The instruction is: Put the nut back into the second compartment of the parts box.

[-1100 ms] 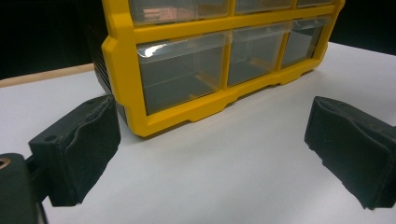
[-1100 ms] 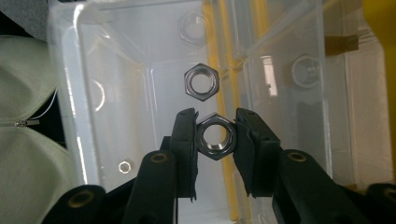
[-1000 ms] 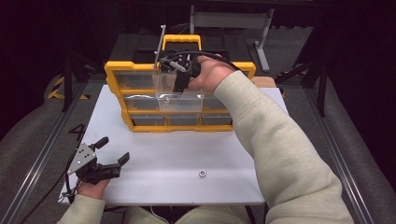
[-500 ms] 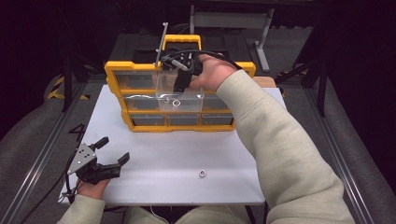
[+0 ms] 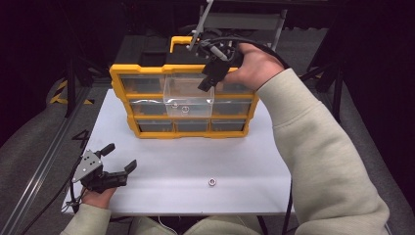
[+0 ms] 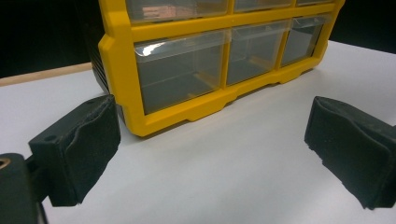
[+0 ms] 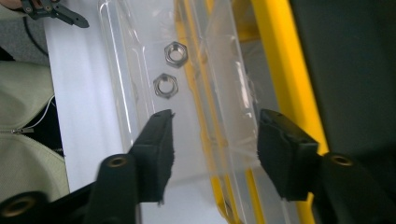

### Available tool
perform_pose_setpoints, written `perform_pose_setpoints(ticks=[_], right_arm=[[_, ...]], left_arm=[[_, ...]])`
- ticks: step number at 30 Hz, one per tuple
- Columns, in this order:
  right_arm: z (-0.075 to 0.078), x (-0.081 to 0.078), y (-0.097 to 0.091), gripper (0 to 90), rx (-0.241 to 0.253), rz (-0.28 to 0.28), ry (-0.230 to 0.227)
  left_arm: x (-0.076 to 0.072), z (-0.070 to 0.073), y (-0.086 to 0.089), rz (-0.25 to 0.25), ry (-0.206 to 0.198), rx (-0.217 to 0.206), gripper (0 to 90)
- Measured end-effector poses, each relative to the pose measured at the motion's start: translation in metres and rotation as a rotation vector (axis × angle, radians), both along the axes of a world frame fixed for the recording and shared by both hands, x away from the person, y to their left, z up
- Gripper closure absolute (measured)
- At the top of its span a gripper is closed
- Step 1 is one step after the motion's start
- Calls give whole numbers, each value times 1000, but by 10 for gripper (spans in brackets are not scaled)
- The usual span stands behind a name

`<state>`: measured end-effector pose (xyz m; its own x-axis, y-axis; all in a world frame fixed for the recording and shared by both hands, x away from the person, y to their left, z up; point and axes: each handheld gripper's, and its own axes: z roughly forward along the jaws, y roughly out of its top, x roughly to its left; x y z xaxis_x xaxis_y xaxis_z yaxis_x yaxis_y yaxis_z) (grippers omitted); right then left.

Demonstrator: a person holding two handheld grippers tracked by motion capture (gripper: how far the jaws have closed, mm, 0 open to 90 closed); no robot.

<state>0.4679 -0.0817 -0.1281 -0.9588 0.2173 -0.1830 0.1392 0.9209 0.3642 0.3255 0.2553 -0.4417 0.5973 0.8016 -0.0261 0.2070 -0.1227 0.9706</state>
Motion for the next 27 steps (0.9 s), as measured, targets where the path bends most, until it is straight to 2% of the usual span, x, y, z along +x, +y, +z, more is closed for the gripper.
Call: perform_pose_setpoints(ticks=[5, 9, 13, 14, 17, 19, 21, 23, 27], right_arm=[[7, -11, -20, 301, 18, -34, -32], [-2, -20, -37, 218, 15, -51, -37], [-12, -25, -47, 178, 47, -65, -17], [-22, -29, -53, 172, 61, -61, -9], [-36, -34, -57, 163, 64, -53, -6], [-39, -36, -58, 163, 62, -54, 0], [-53, -42, -59, 160, 61, -43, 6], [-58, -44, -59, 156, 52, -39, 12], [-77, -52, -60, 143, 55, -34, 15]], left_arm=[[0, 0, 0, 0, 0, 3, 43], [1, 0, 0, -2, -1, 6, 43], [1, 0, -1, -2, -4, 5, 43], [1, 0, -1, -2, -3, 6, 43], [1, 0, -1, 1, -1, 7, 43], [1, 0, -1, 1, -1, 10, 43], [1, 0, -1, 2, -2, 9, 43], [1, 0, -1, 2, -1, 9, 43], [1, 0, -1, 3, -3, 7, 43]])
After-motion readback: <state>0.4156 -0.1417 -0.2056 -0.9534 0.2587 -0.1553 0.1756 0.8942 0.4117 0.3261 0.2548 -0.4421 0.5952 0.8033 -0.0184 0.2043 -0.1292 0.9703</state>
